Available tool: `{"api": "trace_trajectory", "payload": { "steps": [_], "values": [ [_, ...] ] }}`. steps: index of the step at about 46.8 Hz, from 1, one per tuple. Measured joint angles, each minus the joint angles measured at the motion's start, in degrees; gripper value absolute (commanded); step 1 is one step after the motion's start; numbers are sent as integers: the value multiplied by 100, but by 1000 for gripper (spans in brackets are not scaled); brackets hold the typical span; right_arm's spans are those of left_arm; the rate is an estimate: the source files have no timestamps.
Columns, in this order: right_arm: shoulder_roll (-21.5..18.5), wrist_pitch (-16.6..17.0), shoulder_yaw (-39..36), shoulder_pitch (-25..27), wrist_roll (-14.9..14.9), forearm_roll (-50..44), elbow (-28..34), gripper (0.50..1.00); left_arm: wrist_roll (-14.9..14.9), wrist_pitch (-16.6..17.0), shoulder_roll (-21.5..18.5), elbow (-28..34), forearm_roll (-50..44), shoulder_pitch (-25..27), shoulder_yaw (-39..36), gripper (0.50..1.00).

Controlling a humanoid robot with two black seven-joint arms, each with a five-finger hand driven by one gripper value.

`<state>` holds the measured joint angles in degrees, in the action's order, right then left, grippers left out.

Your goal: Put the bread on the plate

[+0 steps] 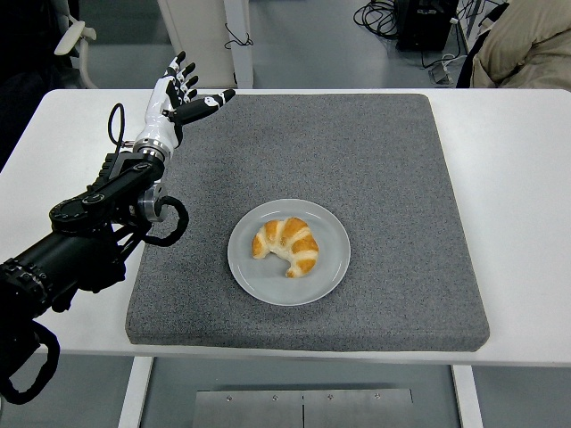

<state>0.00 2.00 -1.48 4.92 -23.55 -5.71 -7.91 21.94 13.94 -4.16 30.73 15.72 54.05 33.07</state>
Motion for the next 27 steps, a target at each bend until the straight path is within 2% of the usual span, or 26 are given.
{"api": "trace_trajectory", "payload": {
  "steps": [14,27],
  "values": [
    [0,-13,12,2,5,0,34,1000,174,-942,29,-672,-760,75,351,966],
    [0,-10,-37,0,4,0,13,1000,180,-1496,13,-754,-1093,122,654,966]
  ]
}}
